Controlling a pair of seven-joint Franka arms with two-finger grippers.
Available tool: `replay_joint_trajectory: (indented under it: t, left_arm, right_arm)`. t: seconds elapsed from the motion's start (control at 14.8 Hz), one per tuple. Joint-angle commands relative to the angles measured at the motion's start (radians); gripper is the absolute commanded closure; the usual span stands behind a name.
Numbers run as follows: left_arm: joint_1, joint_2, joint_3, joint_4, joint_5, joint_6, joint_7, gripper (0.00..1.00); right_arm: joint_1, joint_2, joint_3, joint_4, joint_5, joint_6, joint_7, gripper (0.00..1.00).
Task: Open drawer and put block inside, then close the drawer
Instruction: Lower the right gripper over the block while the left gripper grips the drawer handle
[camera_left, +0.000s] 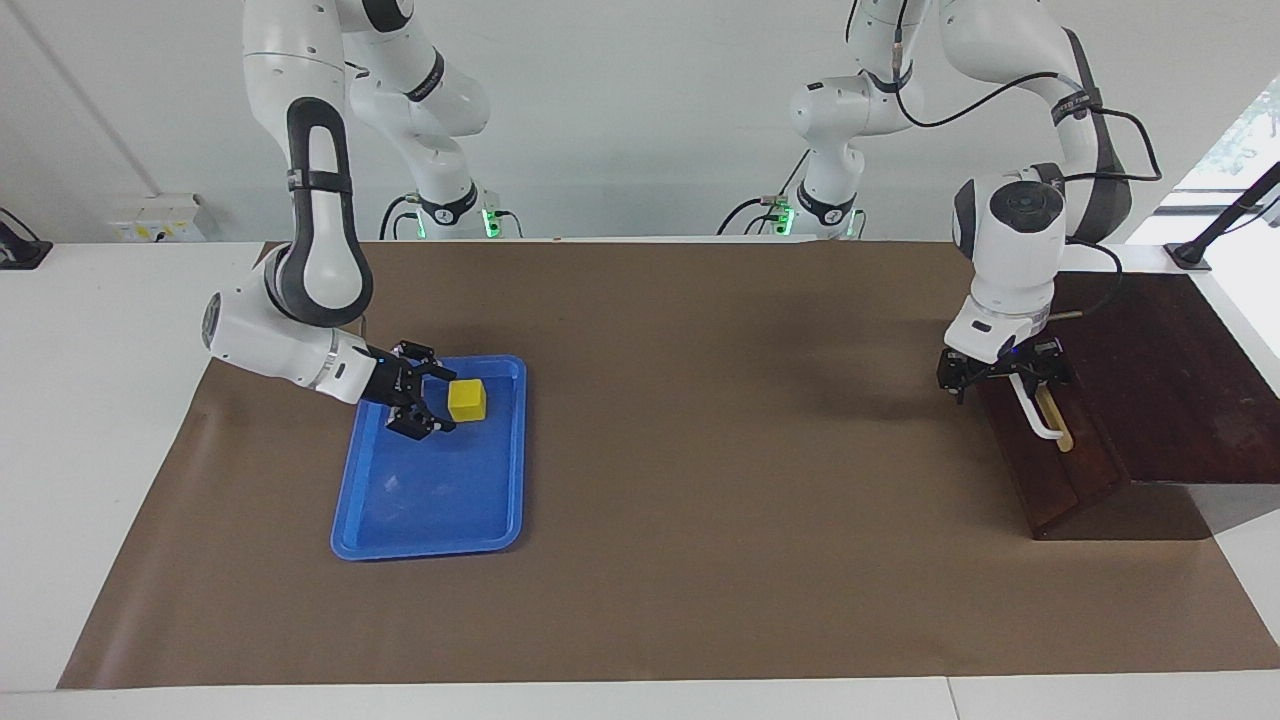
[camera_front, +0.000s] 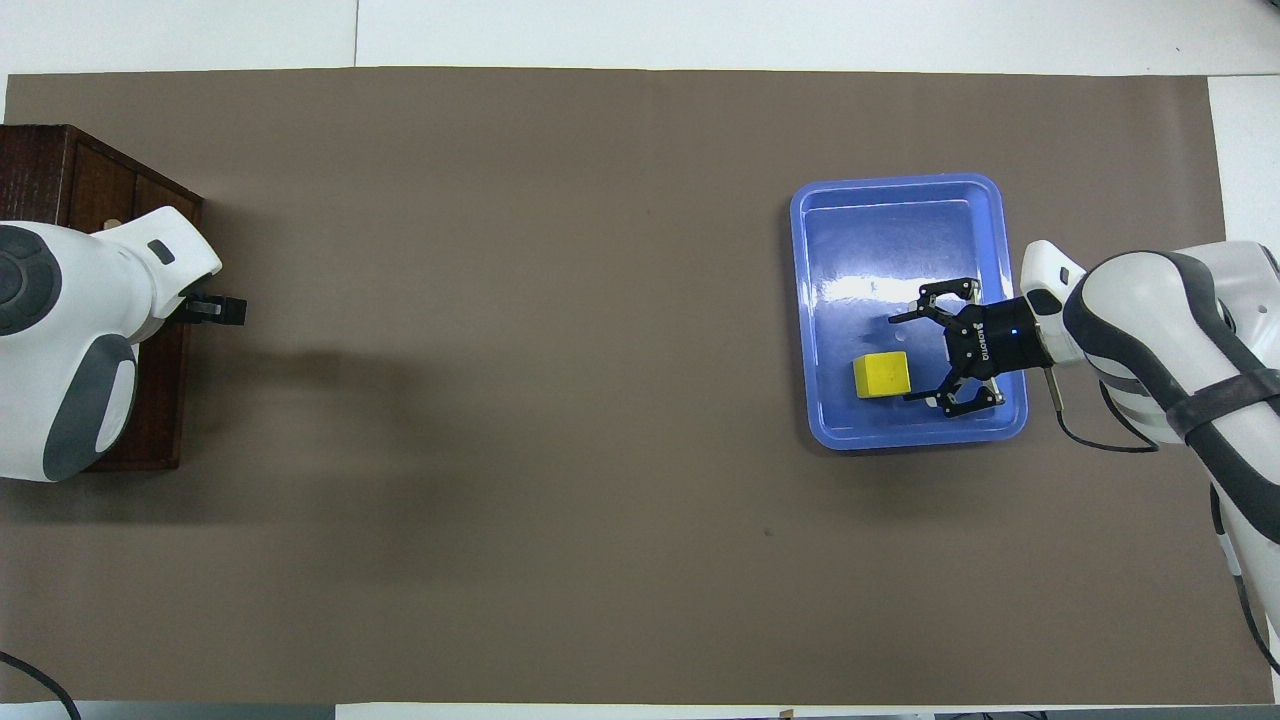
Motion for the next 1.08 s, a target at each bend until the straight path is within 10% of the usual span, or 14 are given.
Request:
replay_joint_trajectory:
  t: [0.0,0.47,0.75,1.02]
  left_arm:
    - [-0.071,0.016,0.0,-0.018,0.008,0.024,-0.122,0.0]
    - [-0.166,0.017,0.005,0.018,-0.06,-0.057,-0.206,0.0]
    - [-0.079,0.032,0.006,0.057,0.115,-0.08,-0.128,0.0]
    - [-0.007,0.072,0.006,0.141,0.132,-0.078,0.017,0.0]
  right_arm:
    - [0.008,0.003,0.002,-0.005,0.027,0.017,-0.038,0.0]
    - [0.009,0.002,0.002,-0.014,0.027,0.028,-0.047,0.0]
    - [0.009,0.002,0.002,-0.015,0.027,0.03,-0.049,0.0]
    - [0.012,0.002,0.002,-0.022,0.027,0.054,-0.069,0.37]
